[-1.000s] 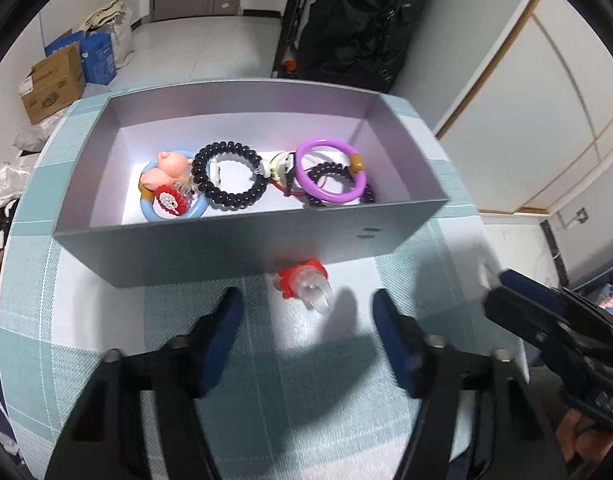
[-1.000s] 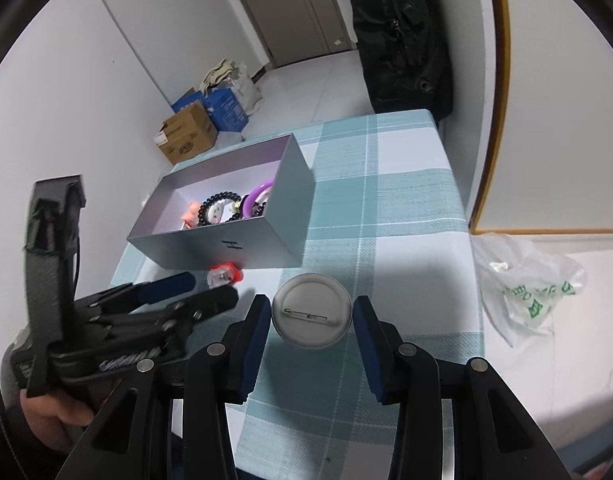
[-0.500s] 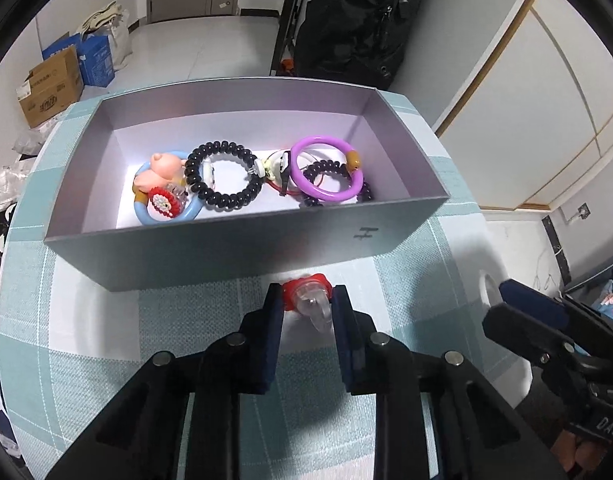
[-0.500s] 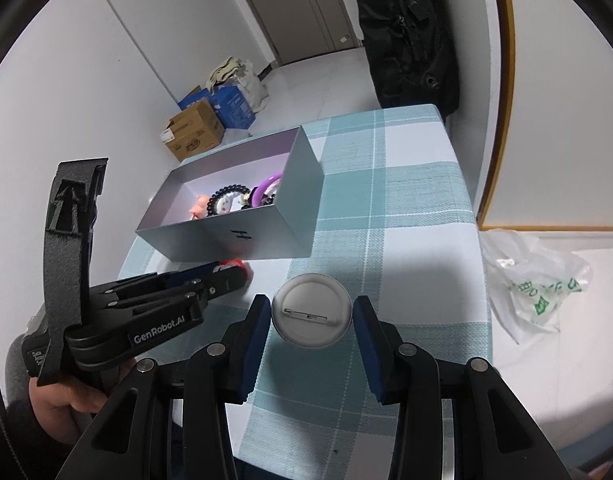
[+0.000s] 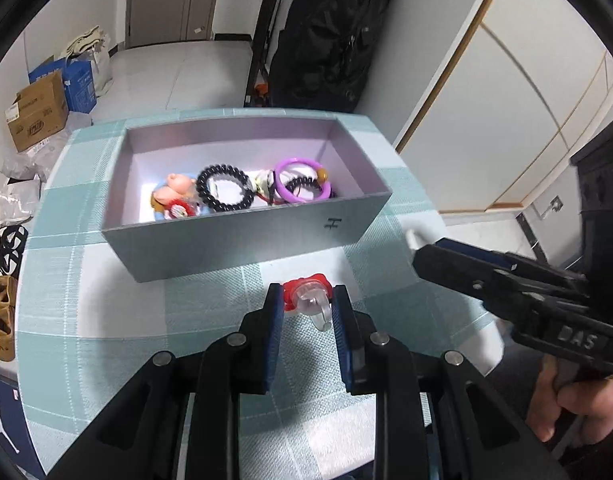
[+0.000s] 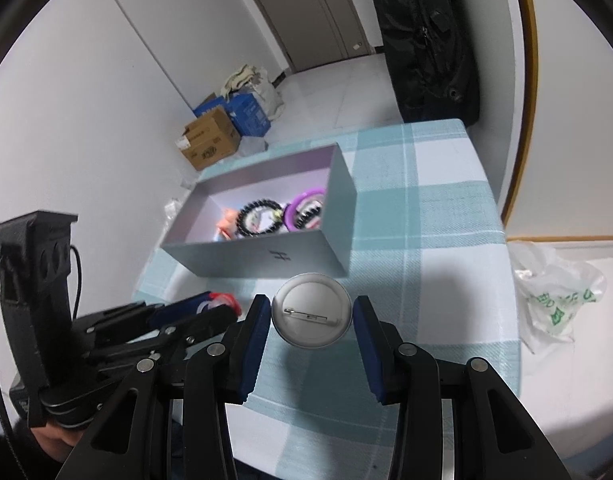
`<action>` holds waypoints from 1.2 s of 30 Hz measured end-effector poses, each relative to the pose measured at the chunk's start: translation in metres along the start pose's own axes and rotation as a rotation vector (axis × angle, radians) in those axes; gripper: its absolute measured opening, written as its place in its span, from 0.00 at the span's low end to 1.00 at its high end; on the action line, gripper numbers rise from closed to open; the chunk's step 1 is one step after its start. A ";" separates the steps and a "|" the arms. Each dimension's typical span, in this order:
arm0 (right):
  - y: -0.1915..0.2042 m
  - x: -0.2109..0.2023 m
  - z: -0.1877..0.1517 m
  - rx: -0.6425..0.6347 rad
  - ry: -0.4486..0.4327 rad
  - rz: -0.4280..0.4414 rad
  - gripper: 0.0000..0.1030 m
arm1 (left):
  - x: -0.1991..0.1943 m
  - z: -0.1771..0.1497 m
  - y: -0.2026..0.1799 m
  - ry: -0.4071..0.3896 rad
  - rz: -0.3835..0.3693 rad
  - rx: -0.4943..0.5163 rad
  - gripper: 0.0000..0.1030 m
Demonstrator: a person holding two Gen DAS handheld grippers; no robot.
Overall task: Organize jewelry
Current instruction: 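Carry the white disc and red clip over the grey box with both tools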
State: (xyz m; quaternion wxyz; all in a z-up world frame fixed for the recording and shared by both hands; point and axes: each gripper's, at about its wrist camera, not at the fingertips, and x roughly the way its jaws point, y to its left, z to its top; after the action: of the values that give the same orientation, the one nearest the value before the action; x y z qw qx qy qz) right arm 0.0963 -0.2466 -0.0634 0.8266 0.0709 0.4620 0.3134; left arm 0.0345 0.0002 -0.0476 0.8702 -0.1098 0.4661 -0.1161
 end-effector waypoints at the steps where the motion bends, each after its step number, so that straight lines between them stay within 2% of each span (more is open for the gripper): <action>1: 0.001 0.001 0.001 0.003 -0.003 0.007 0.40 | -0.004 0.001 0.001 -0.010 -0.002 -0.003 0.18; 10: 0.020 0.002 0.010 -0.021 -0.022 0.047 0.40 | -0.022 0.014 0.002 -0.083 -0.016 0.004 0.18; 18: 0.036 0.004 0.030 -0.039 -0.053 0.082 0.40 | -0.026 0.022 0.009 -0.093 -0.028 -0.013 0.18; 28: 0.043 0.012 0.053 -0.040 -0.077 0.095 0.40 | -0.024 0.041 0.034 -0.095 -0.067 -0.103 0.18; 36: 0.036 0.028 0.070 0.033 -0.049 0.120 0.40 | -0.014 0.057 0.044 -0.089 -0.069 -0.155 0.18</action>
State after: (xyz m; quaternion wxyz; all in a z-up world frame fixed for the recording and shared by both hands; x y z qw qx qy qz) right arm 0.1475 -0.1892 -0.0293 0.8161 0.1199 0.4416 0.3529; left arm 0.0789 0.0504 -0.0191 0.8744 -0.1978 0.4305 -0.1047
